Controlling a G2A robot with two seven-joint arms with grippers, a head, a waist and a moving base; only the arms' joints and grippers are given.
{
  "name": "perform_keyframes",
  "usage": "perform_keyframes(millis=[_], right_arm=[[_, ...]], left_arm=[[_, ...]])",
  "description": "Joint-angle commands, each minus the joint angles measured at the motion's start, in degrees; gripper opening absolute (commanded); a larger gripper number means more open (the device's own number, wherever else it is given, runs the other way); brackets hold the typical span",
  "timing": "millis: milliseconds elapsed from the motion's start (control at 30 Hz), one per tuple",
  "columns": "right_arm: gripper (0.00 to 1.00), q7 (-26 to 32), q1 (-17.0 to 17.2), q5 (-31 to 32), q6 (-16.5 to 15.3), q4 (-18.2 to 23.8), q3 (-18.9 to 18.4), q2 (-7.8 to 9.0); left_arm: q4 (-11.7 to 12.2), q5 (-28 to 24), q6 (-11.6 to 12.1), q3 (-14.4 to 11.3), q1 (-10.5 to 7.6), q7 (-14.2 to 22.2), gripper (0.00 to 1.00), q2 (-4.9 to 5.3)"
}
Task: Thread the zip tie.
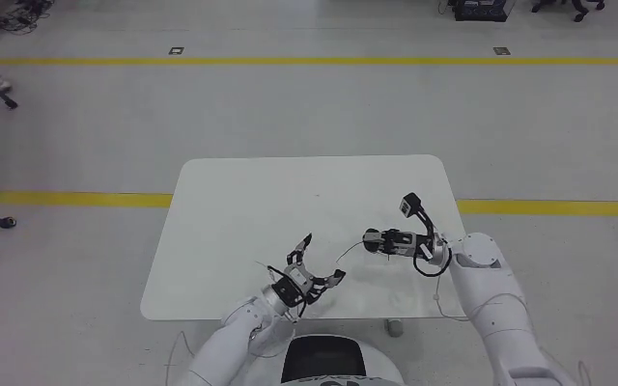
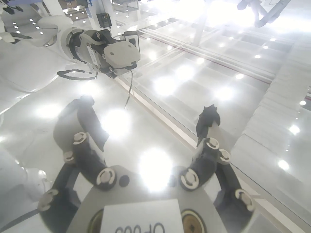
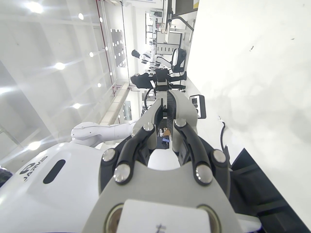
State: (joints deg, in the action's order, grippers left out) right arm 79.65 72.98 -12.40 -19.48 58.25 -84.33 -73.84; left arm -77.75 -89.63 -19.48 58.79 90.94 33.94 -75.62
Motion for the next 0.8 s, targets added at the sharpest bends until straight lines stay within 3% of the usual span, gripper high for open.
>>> perform_keyframes(millis=[0, 267, 400, 500, 633, 767], right_arm=[[0.00, 0.00, -0.24, -0.75, 0.00, -0.77, 0.36, 0.04], [0.00, 0.00, -0.54, -0.34, 0.00, -0.95, 0.42, 0.19], [0.00, -2.10, 0.14, -0.74, 1.07, 0.23, 0.48, 0.33], [0.00, -1.98, 0.74, -2.29, 2.34, 1.15, -0.31, 0.79], [0.00, -0.83, 0.94, -4.23, 4.09, 1.30, -0.63, 1.27], [0.00, 0.00, 0.68, -6.62, 6.83, 0.55, 0.22, 1.64]], left_arm=[[-0.62, 4.11, 0.00, -0.36, -0.71, 0.65, 1.00, 1.70], [-0.62, 4.11, 0.00, -0.36, -0.71, 0.65, 1.00, 1.70], [-0.71, 8.92, 2.52, -0.43, -1.35, 0.32, 1.00, 2.01], [-0.77, 16.43, 5.57, -0.47, -1.68, 1.13, 1.00, 2.59], [-1.28, 28.28, 11.70, -1.20, -1.95, 0.96, 1.00, 3.29], [-1.31, 36.01, 16.22, -2.41, -2.37, 4.70, 1.00, 3.76]])
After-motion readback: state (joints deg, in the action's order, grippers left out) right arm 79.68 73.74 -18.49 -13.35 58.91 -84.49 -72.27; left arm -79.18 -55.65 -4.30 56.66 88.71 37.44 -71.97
